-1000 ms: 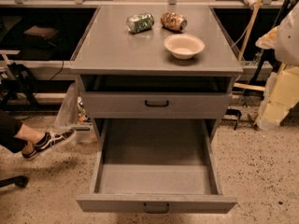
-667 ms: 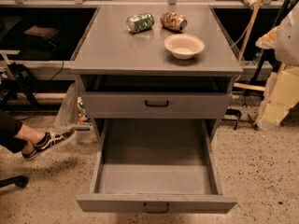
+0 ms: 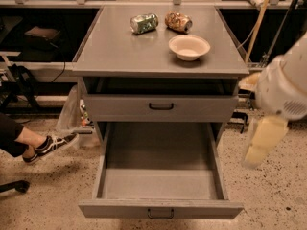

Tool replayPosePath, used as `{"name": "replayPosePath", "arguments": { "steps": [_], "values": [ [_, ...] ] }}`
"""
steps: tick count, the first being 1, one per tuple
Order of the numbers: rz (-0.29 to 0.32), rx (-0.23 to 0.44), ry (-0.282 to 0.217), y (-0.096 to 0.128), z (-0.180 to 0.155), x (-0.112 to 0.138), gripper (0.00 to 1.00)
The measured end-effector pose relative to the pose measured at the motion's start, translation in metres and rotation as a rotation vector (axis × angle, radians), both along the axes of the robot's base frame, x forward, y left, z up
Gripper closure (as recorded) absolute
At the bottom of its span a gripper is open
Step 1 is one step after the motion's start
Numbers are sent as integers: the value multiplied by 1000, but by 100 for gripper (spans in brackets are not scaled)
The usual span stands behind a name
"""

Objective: Close middle drawer

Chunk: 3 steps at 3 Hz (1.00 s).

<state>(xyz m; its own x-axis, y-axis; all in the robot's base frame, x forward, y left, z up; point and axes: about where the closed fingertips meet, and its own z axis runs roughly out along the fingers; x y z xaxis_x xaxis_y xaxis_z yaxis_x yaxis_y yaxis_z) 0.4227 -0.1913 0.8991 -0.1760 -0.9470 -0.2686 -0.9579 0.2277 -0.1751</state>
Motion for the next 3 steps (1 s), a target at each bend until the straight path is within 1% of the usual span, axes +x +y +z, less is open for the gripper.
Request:
{"name": "replayPosePath", "arguments": {
  "steps": [1, 2, 3],
  "values": [
    [43, 109, 43, 19, -73, -23, 0],
    [60, 144, 141, 27, -163, -54, 0],
    [24, 89, 276, 21, -259, -93, 0]
  ]
}}
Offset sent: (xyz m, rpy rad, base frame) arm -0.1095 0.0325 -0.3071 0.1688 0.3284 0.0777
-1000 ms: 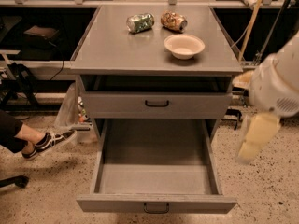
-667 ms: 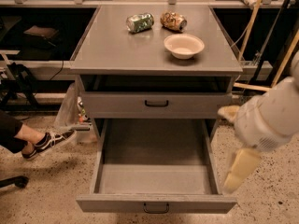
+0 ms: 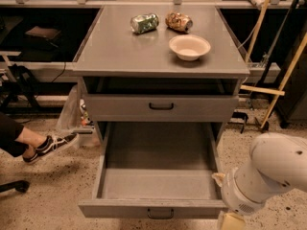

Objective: Close middle drawer

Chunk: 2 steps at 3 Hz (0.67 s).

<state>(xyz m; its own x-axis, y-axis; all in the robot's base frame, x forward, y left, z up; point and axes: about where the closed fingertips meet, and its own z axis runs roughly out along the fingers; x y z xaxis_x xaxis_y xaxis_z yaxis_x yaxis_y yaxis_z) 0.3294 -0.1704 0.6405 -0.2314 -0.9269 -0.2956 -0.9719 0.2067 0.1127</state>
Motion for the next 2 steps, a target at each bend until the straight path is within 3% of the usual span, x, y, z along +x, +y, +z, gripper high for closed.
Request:
{"name": "replayPosePath", "arguments": {
  "steps": [1, 2],
  "values": [
    [1, 1, -2, 0, 1, 1, 0],
    [-5, -10, -10, 2, -31, 4, 0]
  ]
}}
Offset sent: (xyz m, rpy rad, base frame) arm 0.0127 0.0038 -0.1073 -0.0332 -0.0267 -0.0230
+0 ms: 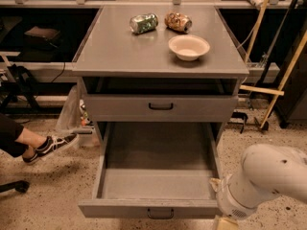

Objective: Close middle drawer

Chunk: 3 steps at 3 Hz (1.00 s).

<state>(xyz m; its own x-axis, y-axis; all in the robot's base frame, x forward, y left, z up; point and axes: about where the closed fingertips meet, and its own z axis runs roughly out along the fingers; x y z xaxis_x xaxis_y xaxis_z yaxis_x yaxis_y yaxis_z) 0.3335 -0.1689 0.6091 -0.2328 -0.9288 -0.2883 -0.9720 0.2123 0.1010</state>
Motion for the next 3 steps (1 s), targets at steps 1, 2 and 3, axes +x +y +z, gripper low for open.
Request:
{"name": "replayPosePath", "arguments": {
  "steps": [1, 2, 3],
  "values": [
    [-25, -52, 27, -9, -81, 0, 0],
    [-80, -81, 70, -26, -146, -6, 0],
    [-113, -94, 107, -40, -168, -20, 0]
  ]
}}
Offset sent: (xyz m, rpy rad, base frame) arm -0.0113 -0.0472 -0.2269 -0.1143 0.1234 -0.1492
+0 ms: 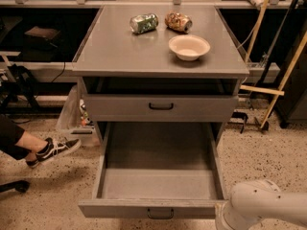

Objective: Close middle drawer

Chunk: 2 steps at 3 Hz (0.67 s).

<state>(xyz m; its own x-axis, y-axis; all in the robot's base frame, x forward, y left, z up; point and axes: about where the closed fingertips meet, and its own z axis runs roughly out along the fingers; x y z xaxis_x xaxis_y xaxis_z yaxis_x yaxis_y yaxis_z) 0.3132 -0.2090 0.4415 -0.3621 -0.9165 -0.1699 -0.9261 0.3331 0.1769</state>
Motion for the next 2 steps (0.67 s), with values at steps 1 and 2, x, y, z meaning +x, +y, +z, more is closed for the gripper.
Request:
{"name": "replayPosePath", "arguments": {
  "steps": [1, 2],
  "values": [
    [0, 0, 0, 0, 0, 0, 0],
    [-44, 5, -21, -2, 1, -28, 0]
  ]
}}
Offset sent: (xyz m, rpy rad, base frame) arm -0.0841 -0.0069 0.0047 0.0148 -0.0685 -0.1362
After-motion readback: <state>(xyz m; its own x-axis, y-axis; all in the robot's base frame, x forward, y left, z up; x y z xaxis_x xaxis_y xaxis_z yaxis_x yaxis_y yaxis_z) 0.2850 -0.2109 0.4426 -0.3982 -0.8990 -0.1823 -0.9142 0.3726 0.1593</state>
